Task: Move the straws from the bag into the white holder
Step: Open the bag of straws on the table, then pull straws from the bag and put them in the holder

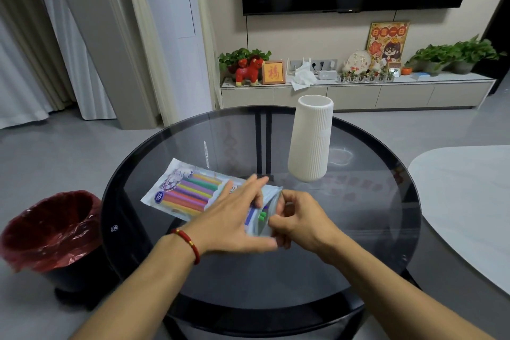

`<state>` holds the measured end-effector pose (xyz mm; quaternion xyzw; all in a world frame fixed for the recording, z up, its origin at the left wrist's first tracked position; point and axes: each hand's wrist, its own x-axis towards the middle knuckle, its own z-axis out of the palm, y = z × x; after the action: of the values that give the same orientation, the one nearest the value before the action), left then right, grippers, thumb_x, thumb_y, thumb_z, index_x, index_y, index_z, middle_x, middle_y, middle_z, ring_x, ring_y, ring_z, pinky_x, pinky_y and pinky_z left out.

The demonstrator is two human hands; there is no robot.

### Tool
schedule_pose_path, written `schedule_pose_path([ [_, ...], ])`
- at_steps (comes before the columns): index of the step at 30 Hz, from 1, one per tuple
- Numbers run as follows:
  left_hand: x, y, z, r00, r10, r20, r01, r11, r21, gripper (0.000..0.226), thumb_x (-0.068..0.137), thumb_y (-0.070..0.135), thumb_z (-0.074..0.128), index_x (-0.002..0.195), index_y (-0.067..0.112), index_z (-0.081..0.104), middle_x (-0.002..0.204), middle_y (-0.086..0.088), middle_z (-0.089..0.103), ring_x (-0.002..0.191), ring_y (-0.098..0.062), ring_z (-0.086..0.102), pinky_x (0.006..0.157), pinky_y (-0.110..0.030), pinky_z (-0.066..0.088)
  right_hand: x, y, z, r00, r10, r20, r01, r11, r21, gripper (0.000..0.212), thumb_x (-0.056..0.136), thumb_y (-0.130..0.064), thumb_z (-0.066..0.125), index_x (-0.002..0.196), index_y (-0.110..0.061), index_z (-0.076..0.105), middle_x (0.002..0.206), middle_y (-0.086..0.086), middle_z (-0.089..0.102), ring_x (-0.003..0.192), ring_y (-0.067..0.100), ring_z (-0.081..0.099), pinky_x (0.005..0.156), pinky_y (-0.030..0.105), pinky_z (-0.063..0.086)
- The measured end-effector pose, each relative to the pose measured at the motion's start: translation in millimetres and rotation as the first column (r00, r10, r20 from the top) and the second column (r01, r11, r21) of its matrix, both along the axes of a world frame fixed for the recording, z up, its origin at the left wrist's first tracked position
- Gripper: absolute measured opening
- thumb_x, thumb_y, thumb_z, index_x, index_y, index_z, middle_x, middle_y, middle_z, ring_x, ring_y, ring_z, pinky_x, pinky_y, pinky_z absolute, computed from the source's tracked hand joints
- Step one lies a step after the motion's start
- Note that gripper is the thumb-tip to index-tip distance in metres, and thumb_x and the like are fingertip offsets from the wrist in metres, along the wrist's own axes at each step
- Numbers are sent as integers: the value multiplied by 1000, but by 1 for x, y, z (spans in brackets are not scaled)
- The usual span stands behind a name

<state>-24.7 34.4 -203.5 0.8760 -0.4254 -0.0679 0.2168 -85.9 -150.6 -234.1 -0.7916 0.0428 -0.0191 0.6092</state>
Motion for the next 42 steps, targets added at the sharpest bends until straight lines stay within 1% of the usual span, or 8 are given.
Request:
schedule_pose_path([
  [4,6,-1,-8,979,-122,161,95,982,162,138,53,83,71,153,42,-14,159,14,17,150,-6,6,121,-49,-8,-4,-7,4,997,71,22,-71,997,34,23,75,-1,61,69,-20,51,58,8,67,48,25,63,44,29,50],
  [8,12,-3,-12,907,31,420,-41,999,14,112,69,61,70,158,26,12,131,8,52,119,-16,50,114,-37,28,-7,-14,3,999,29,16,-27,995,-96,16,74,-6,64,70,-16,52,57,8,69,46,20,63,44,30,50],
  [13,13,-3,-15,893,176,415,-187,982,-15,101,69,58,58,155,26,17,130,8,55,113,-18,52,98,-36,37,-1,-3,5,918,-103,383,273,864,-423,15,81,-15,78,74,-20,66,64,-9,67,58,7,60,55,15,47],
  [16,11,-5,-18,904,155,398,-184,982,37,103,68,56,60,155,28,13,126,8,51,111,-17,48,98,-37,37,1,5,6,964,-7,266,129,886,-445,10,88,-34,76,94,-26,80,80,-9,79,63,8,68,61,22,55],
  [25,9,-1,-19,901,149,407,-206,974,99,98,71,50,60,154,34,11,117,9,41,111,-15,45,97,-40,36,8,2,-3,984,-32,174,54,991,-124,11,90,-14,78,89,-21,86,70,-5,79,42,4,49,47,21,45],
  [31,11,2,-17,897,176,405,-242,963,118,101,69,52,64,153,36,11,124,9,40,116,-15,44,100,-40,34,7,-22,-6,971,-162,178,186,974,-127,12,89,-19,69,96,-23,77,84,1,78,69,15,69,62,35,63],
  [34,9,-3,-19,911,143,388,-212,967,143,107,67,52,66,154,36,6,127,9,39,117,-15,41,103,-42,34,9,-17,-8,957,-145,252,183,974,-136,6,91,-32,73,94,-27,72,86,-7,76,74,8,69,61,22,57],
  [42,13,4,-22,929,145,340,-221,956,195,108,66,59,67,150,52,0,129,6,32,119,-17,39,107,-51,31,15,-40,-12,921,-309,238,326,945,-32,12,88,-9,83,84,-20,82,79,4,80,74,16,72,68,26,61],
])
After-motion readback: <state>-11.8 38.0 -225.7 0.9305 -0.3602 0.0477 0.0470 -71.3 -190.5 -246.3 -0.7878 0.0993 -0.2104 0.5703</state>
